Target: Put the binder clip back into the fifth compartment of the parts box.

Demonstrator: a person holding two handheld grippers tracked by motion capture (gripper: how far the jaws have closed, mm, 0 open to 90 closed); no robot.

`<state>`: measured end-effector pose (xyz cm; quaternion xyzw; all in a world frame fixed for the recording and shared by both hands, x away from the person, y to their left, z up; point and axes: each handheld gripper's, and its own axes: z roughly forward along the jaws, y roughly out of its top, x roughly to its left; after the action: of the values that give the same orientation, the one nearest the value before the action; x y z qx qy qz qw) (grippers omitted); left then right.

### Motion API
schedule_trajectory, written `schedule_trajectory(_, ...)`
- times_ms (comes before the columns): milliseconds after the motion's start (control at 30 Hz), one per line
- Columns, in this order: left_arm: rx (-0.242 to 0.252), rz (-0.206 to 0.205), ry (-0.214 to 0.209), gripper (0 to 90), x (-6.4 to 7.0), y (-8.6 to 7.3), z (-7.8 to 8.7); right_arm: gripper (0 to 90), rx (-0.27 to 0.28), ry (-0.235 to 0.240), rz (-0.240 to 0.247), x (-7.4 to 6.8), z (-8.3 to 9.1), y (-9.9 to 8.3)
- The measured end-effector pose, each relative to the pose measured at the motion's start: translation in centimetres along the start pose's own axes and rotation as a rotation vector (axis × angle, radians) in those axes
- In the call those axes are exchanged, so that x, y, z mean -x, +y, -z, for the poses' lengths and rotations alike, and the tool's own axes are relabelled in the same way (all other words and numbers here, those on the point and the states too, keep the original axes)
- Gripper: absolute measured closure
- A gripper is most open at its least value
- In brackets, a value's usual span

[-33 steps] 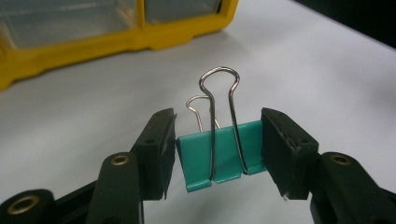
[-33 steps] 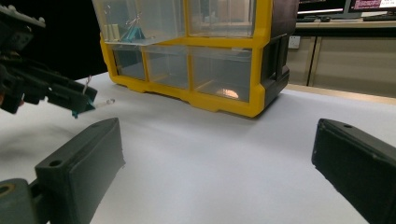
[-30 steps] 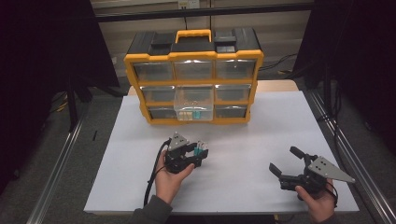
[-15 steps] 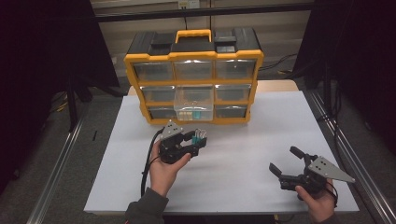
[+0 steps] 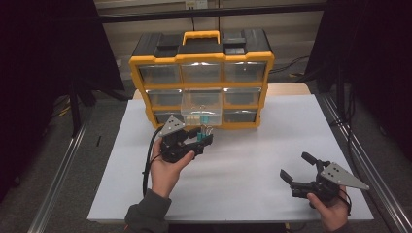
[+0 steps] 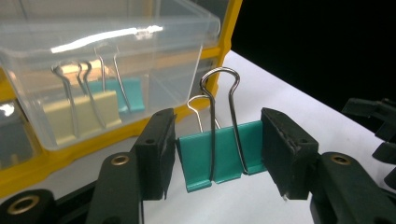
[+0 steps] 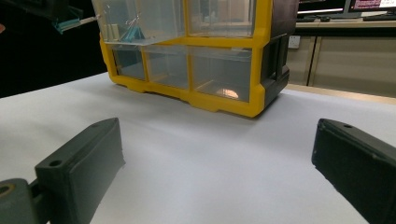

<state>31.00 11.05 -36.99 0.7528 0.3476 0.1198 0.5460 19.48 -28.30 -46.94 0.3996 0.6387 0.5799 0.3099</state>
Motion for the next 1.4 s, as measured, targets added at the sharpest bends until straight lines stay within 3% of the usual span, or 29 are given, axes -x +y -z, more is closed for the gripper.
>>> schedule_trajectory(767, 0.044, -0.021, -0.006, 47.0, -0.1, 3.7, 1.0, 1.6, -0.005, 0.003, 0.002, -0.1, 0.0, 0.0)
schedule_trajectory(1167, 0.081, -0.015, 0.009, 47.0, -0.5, 5.5, 1.2, 1.6, -0.004, 0.001, 0.001, -0.1, 0.0, 0.0)
schedule_trajectory(1400, 0.091, -0.005, 0.039, 47.0, -0.8, 6.4, 1.1, 1.6, -0.003, 0.002, 0.000, 0.0, 0.0, 0.0)
